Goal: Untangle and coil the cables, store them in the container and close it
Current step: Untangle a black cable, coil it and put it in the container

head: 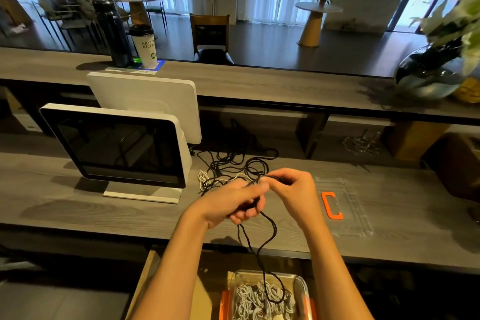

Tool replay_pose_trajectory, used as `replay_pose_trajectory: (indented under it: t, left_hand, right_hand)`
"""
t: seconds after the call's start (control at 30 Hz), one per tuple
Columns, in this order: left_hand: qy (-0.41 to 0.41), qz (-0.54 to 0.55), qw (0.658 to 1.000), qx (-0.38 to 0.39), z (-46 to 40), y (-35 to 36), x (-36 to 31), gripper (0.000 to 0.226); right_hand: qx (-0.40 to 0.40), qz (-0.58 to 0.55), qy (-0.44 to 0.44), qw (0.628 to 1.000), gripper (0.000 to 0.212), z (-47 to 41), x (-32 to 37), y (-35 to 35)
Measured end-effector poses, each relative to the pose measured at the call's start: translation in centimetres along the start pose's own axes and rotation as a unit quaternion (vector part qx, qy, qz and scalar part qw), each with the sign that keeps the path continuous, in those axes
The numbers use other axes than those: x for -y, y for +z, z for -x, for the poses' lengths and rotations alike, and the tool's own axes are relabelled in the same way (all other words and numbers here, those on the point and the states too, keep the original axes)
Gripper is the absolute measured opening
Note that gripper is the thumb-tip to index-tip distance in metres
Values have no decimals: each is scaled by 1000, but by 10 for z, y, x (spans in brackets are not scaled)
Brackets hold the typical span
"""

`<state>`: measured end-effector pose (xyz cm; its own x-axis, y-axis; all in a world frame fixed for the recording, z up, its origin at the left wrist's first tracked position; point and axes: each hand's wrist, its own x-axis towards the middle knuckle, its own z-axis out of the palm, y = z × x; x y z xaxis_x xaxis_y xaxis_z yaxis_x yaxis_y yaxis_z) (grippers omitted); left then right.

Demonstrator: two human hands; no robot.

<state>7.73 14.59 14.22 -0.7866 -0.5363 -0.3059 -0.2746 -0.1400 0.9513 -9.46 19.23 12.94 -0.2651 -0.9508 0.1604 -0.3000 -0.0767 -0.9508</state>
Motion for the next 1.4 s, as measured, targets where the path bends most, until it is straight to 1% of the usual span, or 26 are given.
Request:
replay_pose_trajectory:
  t: [0.03,0.07,0.13,0.3,0.4,0.47,0.5,0.53,0.57,0.63,0.67,0.73,0.8,0.83,0.87,0.9,0.97,1.0,1.07,1.13,1.17,1.2,1.23,1.3,1.33,1.4]
  left_hand:
    - [3,-11,1000,12,1,0,-1,44]
    - [4,-16,1000,13,2,1,-1,41]
    - [5,-12,1000,-16,3,1,0,44]
    - [12,-14,985,-171,1,4,-3,52]
    - [24,52,961,-272,-5,7,-4,52]
    - [54,137,928,-343,-9,3,-1,46]
    - [75,187,911,-359,-11,1,1,43]
    - [102,247,895,-357,-13,0,2,41]
    - [133,323,871,-346,-14,-1,3,41]
    - [177,465,806,-320,-14,-4,2,43]
    - [186,508,781,-313,-13,-6,1,44]
    - [198,561,743,-305,-10,-7,-2,42]
    - [208,577,724,-315,-9,-7,-3,41]
    - [209,564,727,-331,-9,-7,-3,41]
    - [206,530,740,-358,-9,-8,-2,40]
    - [200,471,761,-400,-9,-8,0,39]
    - [167,289,806,-488,-11,-10,6,39]
    - [142,191,827,-510,-12,-11,8,41]
    - [90,26,859,-504,-15,-10,12,50]
    - [41,-87,887,-451,-18,-6,14,57]
    - [20,-122,904,-410,-18,-4,13,62]
    - [4,-132,922,-363,-18,-1,12,69]
    - [-13,-112,943,-314,-17,2,12,75]
    - [-40,-14,974,-222,-13,7,10,82]
    - [-46,17,982,-182,-11,8,10,83]
    - [-46,15,992,-112,-9,9,9,83]
  right_hand:
    - [4,4,7,1000,4,0,-1,-1]
    - [9,9,11,1000,4,0,-2,-2]
    - [25,15,18,999,2,0,-2,-5]
    - [79,15,55,995,8,2,-4,-11]
    - [97,23,64,993,10,3,-9,-15]
    - [88,29,69,993,9,3,-13,-19]
    - [83,20,71,994,10,4,-15,-21]
    - [82,13,69,994,11,4,-16,-23]
    - [84,13,63,994,14,4,-17,-23]
    - [89,13,48,995,17,4,-18,-24]
    - [90,9,44,995,16,4,-19,-24]
    - [98,7,40,994,15,4,-19,-23]
    - [110,12,35,993,15,5,-19,-19]
    - [116,17,29,993,15,6,-20,-17]
    - [122,22,22,992,15,7,-20,-15]
    - [132,27,15,991,15,8,-19,-13]
    - [164,53,-6,985,16,10,-16,-10]
    - [182,73,-21,980,16,11,-13,-8]
    - [202,104,-49,973,15,11,-7,-4]
    - [199,119,-77,970,14,10,-1,-1]
    - [189,121,-93,970,13,9,1,1]
    - [170,120,-108,972,12,9,3,2]
    - [144,115,-118,976,10,8,3,3]
    - [82,93,-110,986,6,7,0,3]
    - [55,82,-96,990,4,6,-2,3]
    - [17,73,-70,995,4,6,-5,4]
